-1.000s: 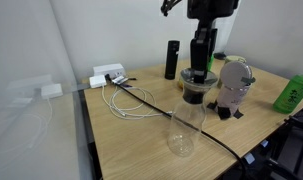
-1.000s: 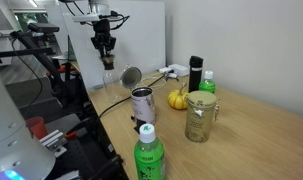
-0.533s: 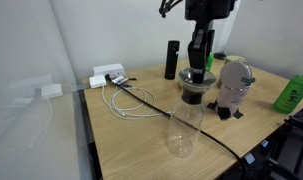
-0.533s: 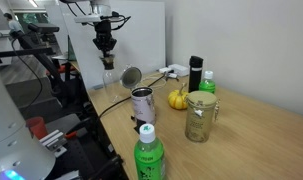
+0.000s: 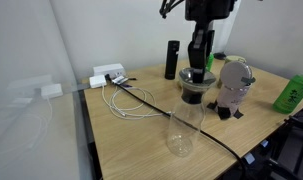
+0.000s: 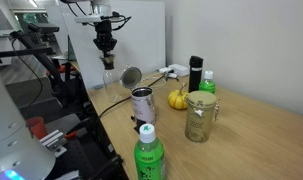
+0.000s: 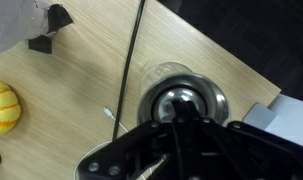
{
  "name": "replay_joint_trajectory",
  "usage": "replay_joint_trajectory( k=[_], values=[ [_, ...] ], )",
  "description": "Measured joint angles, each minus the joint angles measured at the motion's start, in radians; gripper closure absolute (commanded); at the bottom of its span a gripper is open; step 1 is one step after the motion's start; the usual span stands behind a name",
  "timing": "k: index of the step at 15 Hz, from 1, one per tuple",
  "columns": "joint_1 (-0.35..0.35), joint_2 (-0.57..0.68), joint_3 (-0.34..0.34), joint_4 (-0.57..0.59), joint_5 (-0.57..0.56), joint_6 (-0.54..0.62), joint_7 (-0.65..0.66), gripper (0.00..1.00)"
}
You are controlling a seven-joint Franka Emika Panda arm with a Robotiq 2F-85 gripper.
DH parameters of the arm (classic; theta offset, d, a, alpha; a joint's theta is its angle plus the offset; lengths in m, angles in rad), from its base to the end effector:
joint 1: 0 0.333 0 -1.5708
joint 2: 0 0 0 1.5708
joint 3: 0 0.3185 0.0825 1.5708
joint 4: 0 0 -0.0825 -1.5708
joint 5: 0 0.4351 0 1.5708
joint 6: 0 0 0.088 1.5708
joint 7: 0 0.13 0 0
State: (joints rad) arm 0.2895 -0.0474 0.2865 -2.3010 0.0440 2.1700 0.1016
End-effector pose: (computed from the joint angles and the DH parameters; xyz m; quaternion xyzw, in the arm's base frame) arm 0.4465 0.2924 0.3066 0.9742 0.2215 -0.0439 0.0039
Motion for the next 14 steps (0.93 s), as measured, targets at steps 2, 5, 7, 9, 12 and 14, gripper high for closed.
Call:
replay_joint_trajectory(
  k=[2, 5, 7, 9, 12, 14],
  values=[
    [0.0, -0.001, -0.001, 0.001, 0.0, 0.0, 0.0, 0.99],
    [0.0, -0.004, -0.006, 0.012, 0.0, -0.004, 0.001, 0.99],
    [0.0, -0.007, -0.01, 0.022, 0.0, -0.005, 0.004, 0.99],
    [0.0, -0.015, -0.013, 0.034, 0.001, -0.008, 0.012, 0.99],
    [-0.001, -0.036, -0.018, 0.048, 0.001, -0.015, 0.049, 0.99],
    [-0.004, -0.058, -0.021, 0.052, 0.0, -0.016, 0.076, 0.99]
  ],
)
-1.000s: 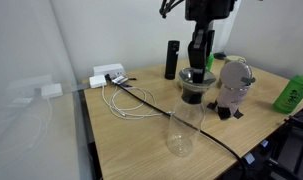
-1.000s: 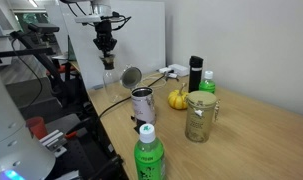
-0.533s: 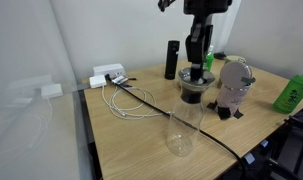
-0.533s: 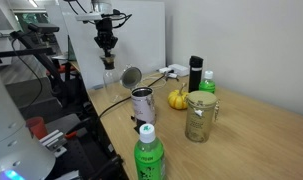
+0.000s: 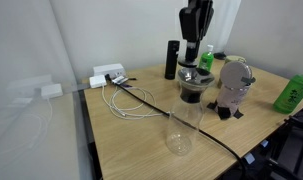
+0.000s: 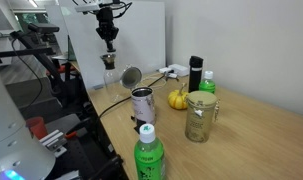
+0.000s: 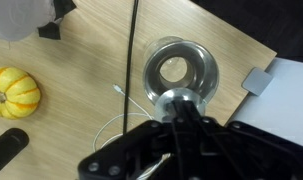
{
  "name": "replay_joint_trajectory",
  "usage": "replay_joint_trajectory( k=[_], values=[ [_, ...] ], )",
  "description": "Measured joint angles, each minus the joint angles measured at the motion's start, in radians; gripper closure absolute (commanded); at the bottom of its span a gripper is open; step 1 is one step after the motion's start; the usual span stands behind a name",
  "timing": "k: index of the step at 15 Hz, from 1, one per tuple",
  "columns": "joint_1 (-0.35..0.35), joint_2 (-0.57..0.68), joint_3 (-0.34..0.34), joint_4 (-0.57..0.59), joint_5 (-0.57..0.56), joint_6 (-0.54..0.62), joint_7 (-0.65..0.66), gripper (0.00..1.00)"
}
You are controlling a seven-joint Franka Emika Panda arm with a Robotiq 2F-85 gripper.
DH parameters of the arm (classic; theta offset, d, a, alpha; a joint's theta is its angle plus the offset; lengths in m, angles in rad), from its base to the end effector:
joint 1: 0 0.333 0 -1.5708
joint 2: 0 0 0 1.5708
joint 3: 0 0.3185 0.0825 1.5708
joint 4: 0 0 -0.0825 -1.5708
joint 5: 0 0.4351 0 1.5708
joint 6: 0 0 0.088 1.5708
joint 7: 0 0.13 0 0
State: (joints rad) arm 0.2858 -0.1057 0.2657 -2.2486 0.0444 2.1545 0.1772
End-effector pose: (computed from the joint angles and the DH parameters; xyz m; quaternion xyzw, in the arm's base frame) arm 0.4658 0.2897 0.3612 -0.9848 -0.1735 -0.0022 0.0059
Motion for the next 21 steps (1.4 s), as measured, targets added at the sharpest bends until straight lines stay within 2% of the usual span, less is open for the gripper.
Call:
replay_joint_trajectory(
  k=[5, 11, 16, 21],
  values=[
    [-0.028, -0.076, -0.003, -0.008, -0.062, -0.011, 0.124, 0.99],
    [-0.048, -0.157, 0.0, -0.06, -0.124, -0.101, 0.289, 0.99],
    [-0.049, -0.222, 0.003, -0.16, -0.117, -0.129, 0.399, 0.99],
    [-0.051, -0.29, 0.003, -0.291, -0.07, -0.099, 0.471, 0.99]
  ],
)
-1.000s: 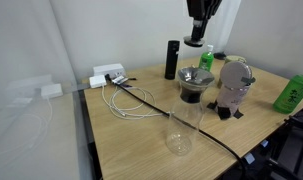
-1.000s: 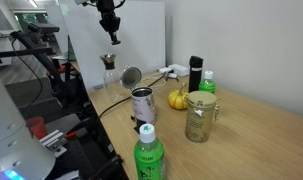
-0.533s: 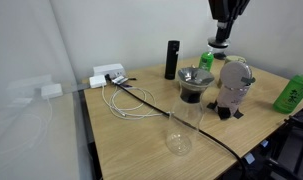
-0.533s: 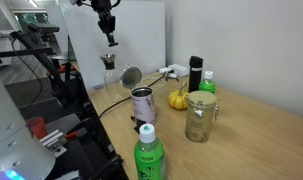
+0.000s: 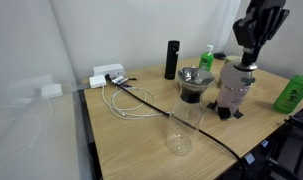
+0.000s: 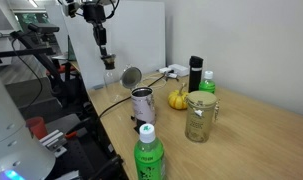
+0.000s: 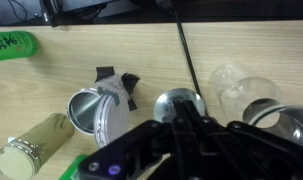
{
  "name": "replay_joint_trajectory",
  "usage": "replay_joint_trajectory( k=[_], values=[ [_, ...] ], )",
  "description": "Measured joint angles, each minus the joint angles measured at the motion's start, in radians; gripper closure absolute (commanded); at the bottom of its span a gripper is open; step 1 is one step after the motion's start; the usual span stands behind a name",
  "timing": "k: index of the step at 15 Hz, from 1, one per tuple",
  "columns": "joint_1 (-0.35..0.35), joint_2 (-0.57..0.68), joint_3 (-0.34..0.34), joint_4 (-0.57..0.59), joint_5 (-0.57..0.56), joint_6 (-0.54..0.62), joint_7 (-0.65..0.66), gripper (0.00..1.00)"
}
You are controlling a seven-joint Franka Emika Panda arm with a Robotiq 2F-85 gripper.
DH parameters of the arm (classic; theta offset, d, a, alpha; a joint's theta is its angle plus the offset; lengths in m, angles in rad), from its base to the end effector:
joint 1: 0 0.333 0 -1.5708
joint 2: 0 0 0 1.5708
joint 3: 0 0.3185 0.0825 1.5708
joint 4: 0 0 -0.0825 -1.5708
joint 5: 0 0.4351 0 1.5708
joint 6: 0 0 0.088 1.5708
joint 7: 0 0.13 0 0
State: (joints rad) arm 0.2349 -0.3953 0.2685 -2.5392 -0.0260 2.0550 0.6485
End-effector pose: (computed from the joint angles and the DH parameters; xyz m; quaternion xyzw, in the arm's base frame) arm 0.3898 0.2044 0.3493 0.9937 -0.0781 -0.0097 0.0799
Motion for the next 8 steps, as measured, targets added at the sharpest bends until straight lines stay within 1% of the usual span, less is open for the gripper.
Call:
replay_joint_trajectory(
  k=[5, 6, 8],
  values=[
    [0.0, -0.065, 0.0, -0.143, 0.093, 0.035, 0.053, 0.99],
    [0.0, -0.073, 0.0, -0.172, 0.111, 0.055, 0.054, 0.94],
    [0.0, -0.076, 0.0, -0.206, 0.132, 0.098, 0.054, 0.94]
  ],
)
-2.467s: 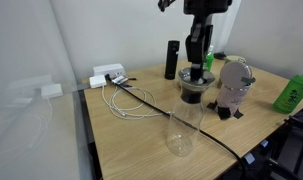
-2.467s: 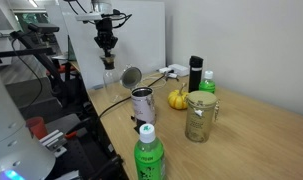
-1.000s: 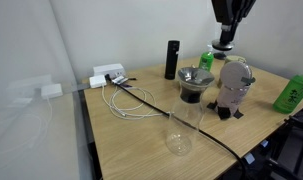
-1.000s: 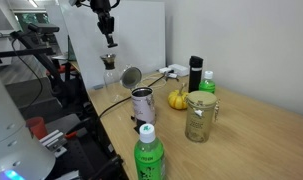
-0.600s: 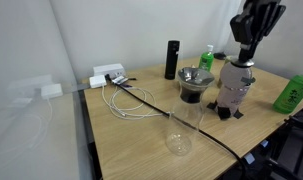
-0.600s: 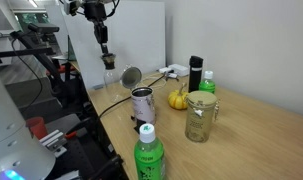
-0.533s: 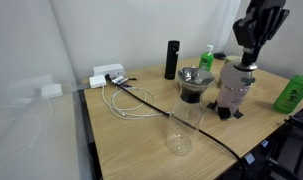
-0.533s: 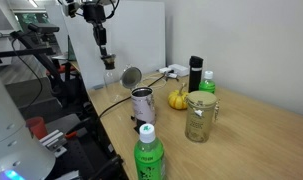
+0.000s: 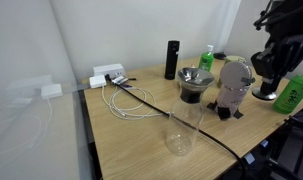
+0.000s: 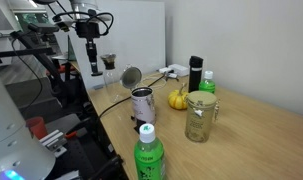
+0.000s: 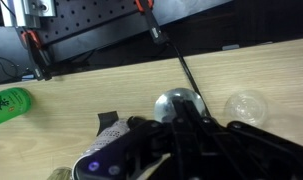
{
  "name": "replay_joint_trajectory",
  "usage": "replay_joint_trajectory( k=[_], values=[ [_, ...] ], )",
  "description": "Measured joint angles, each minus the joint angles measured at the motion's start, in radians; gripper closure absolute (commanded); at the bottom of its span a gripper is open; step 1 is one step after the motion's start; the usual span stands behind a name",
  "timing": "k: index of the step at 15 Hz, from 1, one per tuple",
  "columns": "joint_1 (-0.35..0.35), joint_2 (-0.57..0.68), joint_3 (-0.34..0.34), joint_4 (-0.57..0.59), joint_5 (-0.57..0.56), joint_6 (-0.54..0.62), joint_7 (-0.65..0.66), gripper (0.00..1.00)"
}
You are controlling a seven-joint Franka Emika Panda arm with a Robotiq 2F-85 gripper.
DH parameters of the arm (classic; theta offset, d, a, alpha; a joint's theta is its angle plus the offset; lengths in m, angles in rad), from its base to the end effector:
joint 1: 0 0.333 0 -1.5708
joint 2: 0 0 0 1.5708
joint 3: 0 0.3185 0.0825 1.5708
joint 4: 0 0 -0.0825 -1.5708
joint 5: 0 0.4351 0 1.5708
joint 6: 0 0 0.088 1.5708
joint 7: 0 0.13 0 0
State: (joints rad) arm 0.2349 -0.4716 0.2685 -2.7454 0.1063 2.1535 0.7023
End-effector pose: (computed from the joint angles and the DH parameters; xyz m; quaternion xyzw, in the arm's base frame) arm 0.3422 0.1775 0.2904 0.9865 -0.1489 -0.0443 0.0511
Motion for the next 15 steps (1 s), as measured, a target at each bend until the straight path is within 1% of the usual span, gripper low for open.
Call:
replay_joint_trajectory(
  k=[6, 7, 11, 15],
  values=[
    [0.0, -0.003, 0.0, -0.003, 0.003, 0.01, 0.0, 0.94],
    [0.0, -0.003, 0.0, -0.003, 0.003, 0.01, 0.0, 0.99],
    [-0.001, -0.003, 0.001, -0.006, 0.003, 0.008, 0.001, 0.99],
    [-0.018, -0.004, -0.002, -0.032, 0.005, 0.009, 0.02, 0.99]
  ],
)
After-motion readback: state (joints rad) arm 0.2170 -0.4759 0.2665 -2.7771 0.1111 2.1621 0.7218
